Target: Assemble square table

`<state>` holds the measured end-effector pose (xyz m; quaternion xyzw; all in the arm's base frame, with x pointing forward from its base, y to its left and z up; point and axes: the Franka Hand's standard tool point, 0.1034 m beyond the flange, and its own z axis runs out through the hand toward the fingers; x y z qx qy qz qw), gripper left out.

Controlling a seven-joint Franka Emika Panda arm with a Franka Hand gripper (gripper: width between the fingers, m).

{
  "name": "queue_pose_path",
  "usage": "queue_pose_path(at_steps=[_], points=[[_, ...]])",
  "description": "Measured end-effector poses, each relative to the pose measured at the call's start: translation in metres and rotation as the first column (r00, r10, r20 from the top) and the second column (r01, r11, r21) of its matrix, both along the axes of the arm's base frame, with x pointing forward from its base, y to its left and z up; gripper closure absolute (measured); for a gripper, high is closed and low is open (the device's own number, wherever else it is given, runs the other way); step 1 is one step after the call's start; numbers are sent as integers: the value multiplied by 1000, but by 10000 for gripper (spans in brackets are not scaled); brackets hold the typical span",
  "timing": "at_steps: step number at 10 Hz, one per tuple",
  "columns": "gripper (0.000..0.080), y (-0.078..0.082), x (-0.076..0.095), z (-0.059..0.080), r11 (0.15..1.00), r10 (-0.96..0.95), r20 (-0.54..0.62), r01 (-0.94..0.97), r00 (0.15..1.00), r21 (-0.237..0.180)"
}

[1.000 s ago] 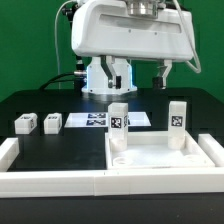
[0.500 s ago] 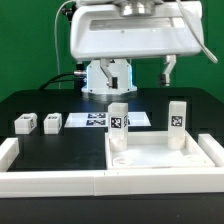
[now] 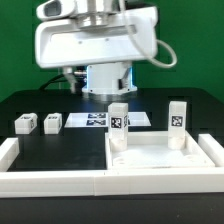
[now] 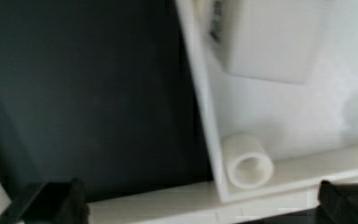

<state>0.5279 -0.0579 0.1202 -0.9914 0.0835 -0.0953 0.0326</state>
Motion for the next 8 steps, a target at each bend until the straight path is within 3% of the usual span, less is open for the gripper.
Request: queue_pose_path(at_steps=[5,8], points=[[150,3,0,-1,1000,0,-2,0,1000,1],[150,-29,-35,-12,999,36,-15,-36,999,-34]])
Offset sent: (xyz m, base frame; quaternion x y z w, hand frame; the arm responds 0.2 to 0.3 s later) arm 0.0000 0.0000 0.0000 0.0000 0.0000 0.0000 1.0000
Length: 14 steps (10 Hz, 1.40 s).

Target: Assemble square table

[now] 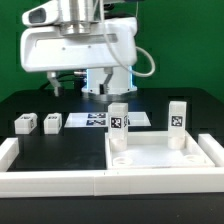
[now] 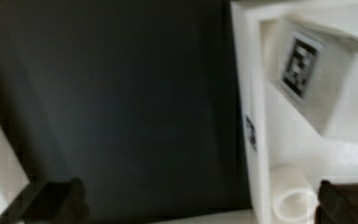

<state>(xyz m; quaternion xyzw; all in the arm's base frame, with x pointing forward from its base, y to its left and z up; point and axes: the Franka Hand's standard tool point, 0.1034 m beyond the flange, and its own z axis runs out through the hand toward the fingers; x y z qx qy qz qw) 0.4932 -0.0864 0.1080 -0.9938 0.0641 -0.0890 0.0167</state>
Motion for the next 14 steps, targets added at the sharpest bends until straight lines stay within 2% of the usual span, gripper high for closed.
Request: queue_pose_path(at_steps=[1,3,5,7,9,10,12,14], points=[[150,-10,-7,-2,999,34,-1,-34,999,-12],[150,-45,-19,-11,996,76,6,-76,997,-42],[150,-43,-20,-12,997,73,5,-72,997,-40],[150,-45,-29,-15,996,79,0,-79,997,-45],[150,-60,-49,-24,992,105,-11,-105,994,-69],[150,-63,-63,-31,992,97,-14,-98,995,-80],[150,-61,-82,-39,991,94,-17,-96,995,-95],[150,-61,-97,-43,992,88,-35,-91,995,-89]])
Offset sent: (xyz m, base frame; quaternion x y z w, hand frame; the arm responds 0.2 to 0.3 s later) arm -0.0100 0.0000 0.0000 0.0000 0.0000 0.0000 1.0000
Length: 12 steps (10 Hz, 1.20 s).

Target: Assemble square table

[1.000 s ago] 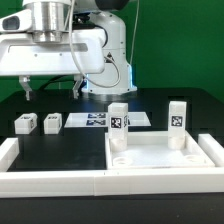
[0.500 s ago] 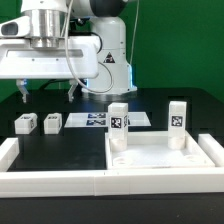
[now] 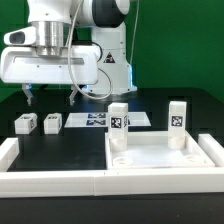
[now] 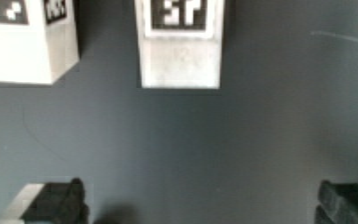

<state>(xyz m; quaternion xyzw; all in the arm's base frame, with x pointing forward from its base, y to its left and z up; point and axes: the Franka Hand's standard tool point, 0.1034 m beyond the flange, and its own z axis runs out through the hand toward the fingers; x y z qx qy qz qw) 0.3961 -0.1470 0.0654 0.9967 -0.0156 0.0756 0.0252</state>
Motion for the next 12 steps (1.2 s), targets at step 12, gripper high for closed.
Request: queue_pose_path(at_steps=[12], points=[[150,22,-12,-15,985,48,-326,10,944,172]])
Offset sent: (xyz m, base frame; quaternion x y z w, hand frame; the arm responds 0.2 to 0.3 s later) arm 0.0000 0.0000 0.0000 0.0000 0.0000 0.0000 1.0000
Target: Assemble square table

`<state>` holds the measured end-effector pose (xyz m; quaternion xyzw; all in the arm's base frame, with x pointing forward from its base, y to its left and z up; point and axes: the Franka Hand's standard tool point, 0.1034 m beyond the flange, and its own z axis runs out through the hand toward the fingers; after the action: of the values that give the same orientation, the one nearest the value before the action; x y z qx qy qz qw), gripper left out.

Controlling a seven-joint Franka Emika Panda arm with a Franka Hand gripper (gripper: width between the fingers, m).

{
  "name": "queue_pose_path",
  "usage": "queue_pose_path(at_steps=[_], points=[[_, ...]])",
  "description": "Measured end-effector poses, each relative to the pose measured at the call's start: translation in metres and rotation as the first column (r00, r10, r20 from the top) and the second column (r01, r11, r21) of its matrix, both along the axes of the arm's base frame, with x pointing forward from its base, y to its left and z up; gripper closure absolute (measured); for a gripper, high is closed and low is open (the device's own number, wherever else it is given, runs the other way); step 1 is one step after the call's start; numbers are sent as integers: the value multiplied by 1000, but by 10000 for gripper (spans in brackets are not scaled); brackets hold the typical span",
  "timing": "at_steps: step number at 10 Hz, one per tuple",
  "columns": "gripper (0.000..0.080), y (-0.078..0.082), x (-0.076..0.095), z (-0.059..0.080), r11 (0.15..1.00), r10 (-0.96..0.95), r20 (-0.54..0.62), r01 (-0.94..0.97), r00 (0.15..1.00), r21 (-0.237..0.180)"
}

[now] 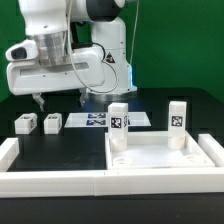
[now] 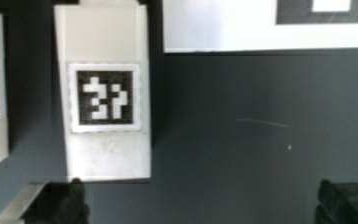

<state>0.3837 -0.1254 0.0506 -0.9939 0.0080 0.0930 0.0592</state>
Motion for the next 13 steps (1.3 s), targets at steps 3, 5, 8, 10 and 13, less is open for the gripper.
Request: queue_pose_path(at_steps=[3,5,8,10,13], points=[[150,-12,-10,2,1000,20,-139,-17,990,24],[150,-10,-6,1,998,31,-225,-18,974,58],[150,-7,-6,0,998,38,-230,-24,972,61],[150,-17,-10,-2,999,21,-244,-28,969,-27],[150,-22,-12,-13,998,4,-208,-19,978,-68]])
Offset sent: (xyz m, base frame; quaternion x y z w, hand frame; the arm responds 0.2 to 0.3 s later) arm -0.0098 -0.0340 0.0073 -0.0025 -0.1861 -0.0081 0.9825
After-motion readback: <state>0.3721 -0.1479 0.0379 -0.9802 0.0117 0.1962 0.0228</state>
